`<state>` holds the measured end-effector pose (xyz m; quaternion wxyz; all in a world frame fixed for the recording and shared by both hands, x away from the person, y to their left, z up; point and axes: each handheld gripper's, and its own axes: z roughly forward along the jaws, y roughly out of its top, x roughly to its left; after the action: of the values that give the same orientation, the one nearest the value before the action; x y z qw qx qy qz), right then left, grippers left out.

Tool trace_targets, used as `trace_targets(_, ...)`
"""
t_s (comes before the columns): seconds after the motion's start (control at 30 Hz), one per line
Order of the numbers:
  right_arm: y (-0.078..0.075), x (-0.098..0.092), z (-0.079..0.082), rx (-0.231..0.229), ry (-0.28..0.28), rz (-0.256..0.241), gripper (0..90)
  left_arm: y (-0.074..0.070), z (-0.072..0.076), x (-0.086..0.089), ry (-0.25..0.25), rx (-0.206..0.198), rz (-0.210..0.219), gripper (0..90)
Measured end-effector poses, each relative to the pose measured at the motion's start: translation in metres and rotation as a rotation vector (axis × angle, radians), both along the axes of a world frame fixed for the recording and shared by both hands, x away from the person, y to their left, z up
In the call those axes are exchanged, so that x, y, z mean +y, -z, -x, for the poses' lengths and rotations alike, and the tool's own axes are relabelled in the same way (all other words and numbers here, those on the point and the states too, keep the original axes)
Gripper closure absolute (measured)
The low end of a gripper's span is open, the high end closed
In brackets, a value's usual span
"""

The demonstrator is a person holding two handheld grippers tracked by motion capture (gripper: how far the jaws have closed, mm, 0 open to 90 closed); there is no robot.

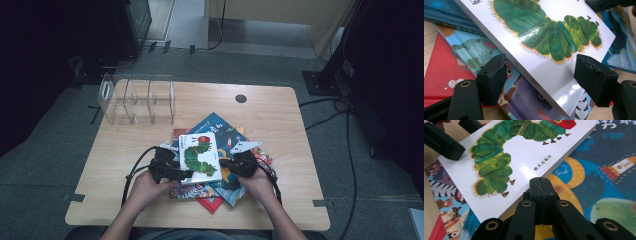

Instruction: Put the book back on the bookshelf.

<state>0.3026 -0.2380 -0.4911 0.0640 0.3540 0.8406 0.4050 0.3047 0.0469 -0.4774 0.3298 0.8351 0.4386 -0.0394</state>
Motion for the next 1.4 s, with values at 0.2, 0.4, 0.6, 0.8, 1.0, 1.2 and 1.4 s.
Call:
trace_targets(0.2,0.001,0.003,0.001,-0.002,-0.012,-0.002,90.0,-0.001,-0.002,0.004,-0.014,0.022,-0.002,28.1)
trace_targets(0.4,0.001,0.006,0.002,0.018,-0.029,-0.02,90.0,-0.003,-0.002,0.004,-0.044,0.045,-0.021,27.2)
trace_targets(0.6,0.002,0.012,0.005,0.017,-0.043,-0.028,90.0,-0.003,-0.007,0.007,-0.072,0.088,-0.018,25.6)
trace_targets(0.8,0.003,0.013,0.005,0.025,-0.03,-0.036,90.0,-0.007,-0.02,0.014,-0.088,0.184,0.01,33.2)
trace_targets(1.0,0.004,0.017,0.005,0.041,-0.059,-0.06,90.0,-0.012,-0.029,0.021,-0.102,0.224,-0.013,37.5)
trace_targets(1.2,0.003,0.019,0.004,0.04,-0.074,-0.064,90.0,-0.027,-0.031,0.023,-0.094,0.225,-0.019,42.3)
trace_targets(1.4,0.003,0.02,0.003,0.04,-0.08,-0.062,90.0,-0.045,-0.031,0.021,-0.098,0.191,-0.023,43.8)
